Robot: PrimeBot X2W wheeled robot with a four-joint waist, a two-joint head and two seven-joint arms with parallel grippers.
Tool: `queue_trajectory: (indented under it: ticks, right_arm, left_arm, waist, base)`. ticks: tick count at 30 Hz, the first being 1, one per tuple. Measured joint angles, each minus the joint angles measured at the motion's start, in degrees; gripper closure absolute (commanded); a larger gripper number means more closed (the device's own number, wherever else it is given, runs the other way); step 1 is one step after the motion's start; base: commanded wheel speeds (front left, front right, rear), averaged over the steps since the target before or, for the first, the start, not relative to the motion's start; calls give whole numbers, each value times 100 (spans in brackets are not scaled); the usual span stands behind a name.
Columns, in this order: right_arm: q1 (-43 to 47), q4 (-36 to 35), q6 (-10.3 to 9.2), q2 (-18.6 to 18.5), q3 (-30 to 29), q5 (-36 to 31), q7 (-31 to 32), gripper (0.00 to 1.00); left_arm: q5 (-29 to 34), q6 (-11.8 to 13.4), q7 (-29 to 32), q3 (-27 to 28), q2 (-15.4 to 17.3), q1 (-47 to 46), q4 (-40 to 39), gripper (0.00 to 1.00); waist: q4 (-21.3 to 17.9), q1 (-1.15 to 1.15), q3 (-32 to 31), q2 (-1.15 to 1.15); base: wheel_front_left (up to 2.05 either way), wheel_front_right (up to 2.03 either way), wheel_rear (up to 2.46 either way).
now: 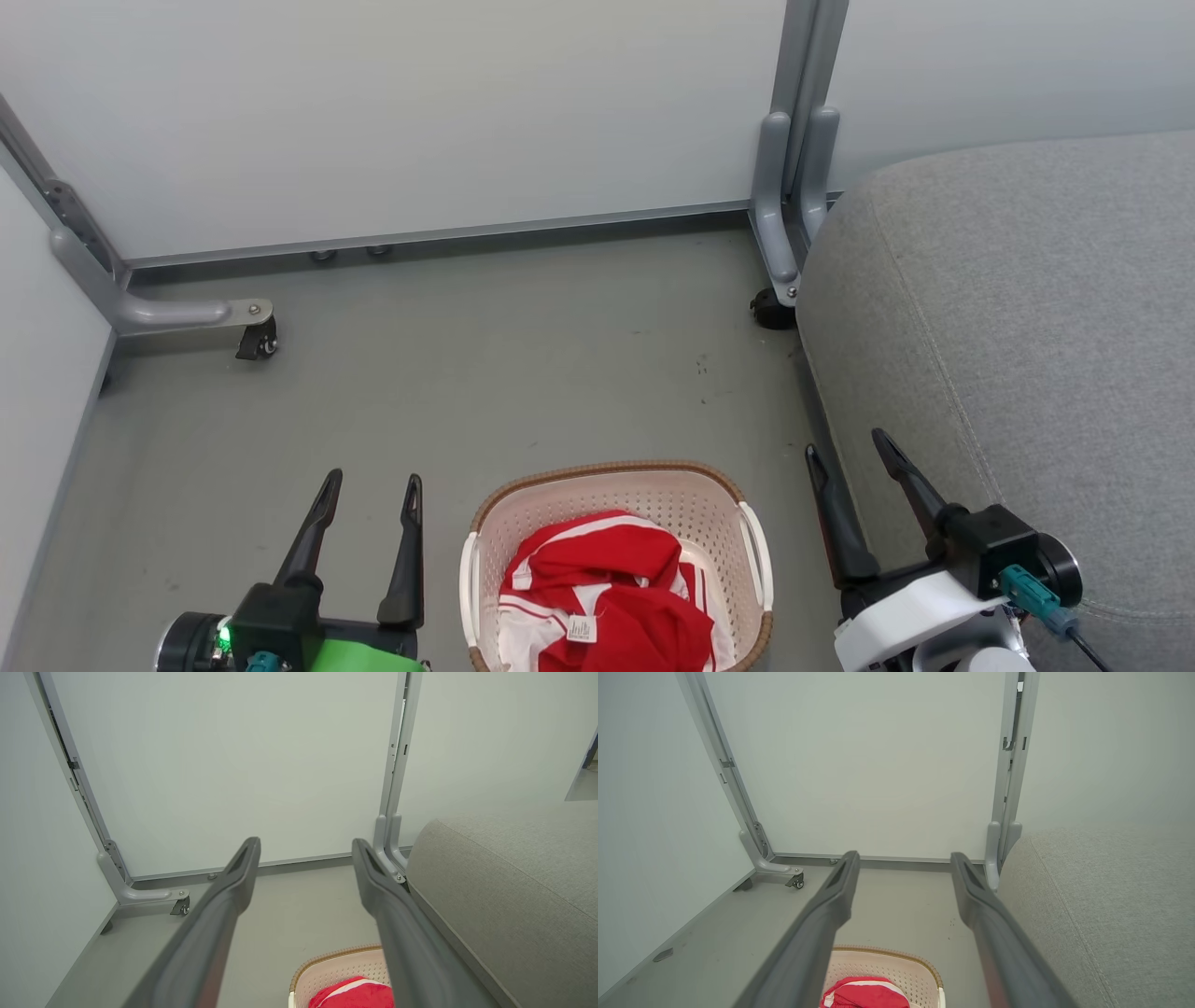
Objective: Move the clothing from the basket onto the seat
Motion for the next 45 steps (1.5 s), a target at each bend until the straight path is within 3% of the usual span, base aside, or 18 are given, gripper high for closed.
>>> queue_trajectory:
  ticks: [18, 45]
  right_arm:
    - [89, -59, 0, -4, 82, -681, -178, 0]
    - [16, -60, 1, -5, -24, -447, -178, 0]
  left_arm:
    - [780, -9, -182, -103, -13, 35, -14, 0]
    - [812, -33, -191, -71, -12, 121, 157, 0]
  waist:
    - [31, 0, 15, 0]
    - [-131, 0, 138, 0]
  base:
    - [0, 0, 0]
    - [0, 0, 0]
